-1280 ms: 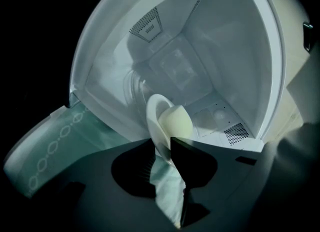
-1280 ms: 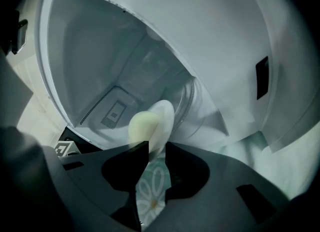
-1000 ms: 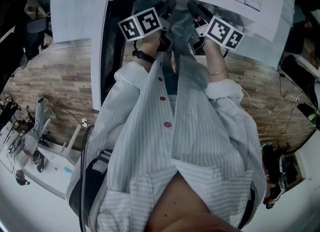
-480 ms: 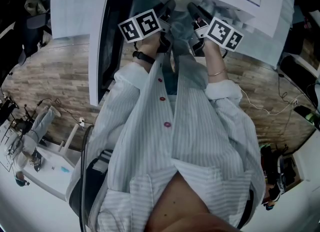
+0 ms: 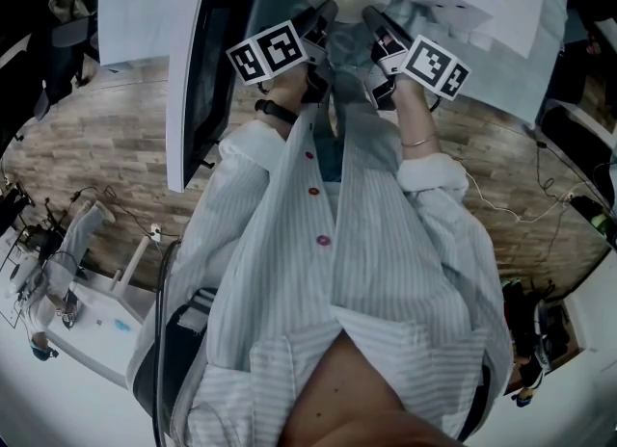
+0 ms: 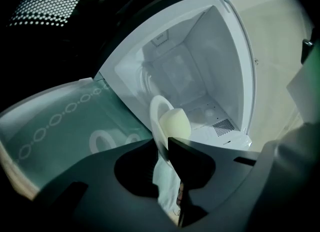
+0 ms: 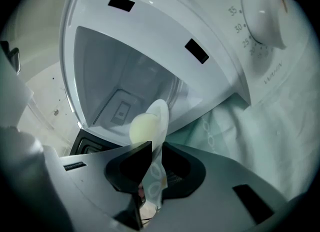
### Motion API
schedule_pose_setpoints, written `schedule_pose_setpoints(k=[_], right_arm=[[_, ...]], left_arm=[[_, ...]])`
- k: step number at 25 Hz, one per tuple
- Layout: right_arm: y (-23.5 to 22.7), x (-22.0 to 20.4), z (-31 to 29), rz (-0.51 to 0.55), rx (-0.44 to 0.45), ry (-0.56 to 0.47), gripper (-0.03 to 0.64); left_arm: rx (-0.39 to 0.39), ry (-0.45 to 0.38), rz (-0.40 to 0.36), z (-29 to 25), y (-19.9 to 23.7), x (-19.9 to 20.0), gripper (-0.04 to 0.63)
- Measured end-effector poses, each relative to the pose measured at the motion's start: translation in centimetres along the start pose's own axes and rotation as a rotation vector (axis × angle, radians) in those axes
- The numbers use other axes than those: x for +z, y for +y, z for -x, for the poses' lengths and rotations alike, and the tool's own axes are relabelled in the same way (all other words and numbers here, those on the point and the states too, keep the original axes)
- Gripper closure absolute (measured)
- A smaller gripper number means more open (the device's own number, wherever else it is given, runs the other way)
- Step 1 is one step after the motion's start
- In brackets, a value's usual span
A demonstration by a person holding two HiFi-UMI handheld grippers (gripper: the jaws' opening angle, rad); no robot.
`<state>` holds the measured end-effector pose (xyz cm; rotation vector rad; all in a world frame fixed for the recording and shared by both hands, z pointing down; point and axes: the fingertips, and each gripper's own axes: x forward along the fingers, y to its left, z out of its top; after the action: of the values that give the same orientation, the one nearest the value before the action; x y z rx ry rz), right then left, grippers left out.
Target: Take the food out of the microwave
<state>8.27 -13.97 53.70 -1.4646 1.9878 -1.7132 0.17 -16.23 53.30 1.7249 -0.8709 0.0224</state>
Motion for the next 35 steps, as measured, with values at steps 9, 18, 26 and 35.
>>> schedule_pose_setpoints(k=[9,18,26,35], right_arm=[[0.9,-0.6,1.2,-0.062,0.069,-0.011,0.549],[2.6,-0.7,2.9,-0.131,0.156,-0.043,0.563],[3.9,-1.3,4.0,-0.175,0.196,-0.033,0.568],[6.3,-1.1,7.1,-0.185,0.275,-0.043,0.574]], left_arm=[[-0.040,-0.044,0.054,1.5,-0.7,-0.5,0.532],[-0.094,-0.092,0.094,3.2,-2.4,-0.6,0.543],[-0.121,-0.093,0.128,5.0,-3.4,-0.8,0.549],[-0.187,-0.142,0.177,7.7,-6.8,-1.1,0.561]])
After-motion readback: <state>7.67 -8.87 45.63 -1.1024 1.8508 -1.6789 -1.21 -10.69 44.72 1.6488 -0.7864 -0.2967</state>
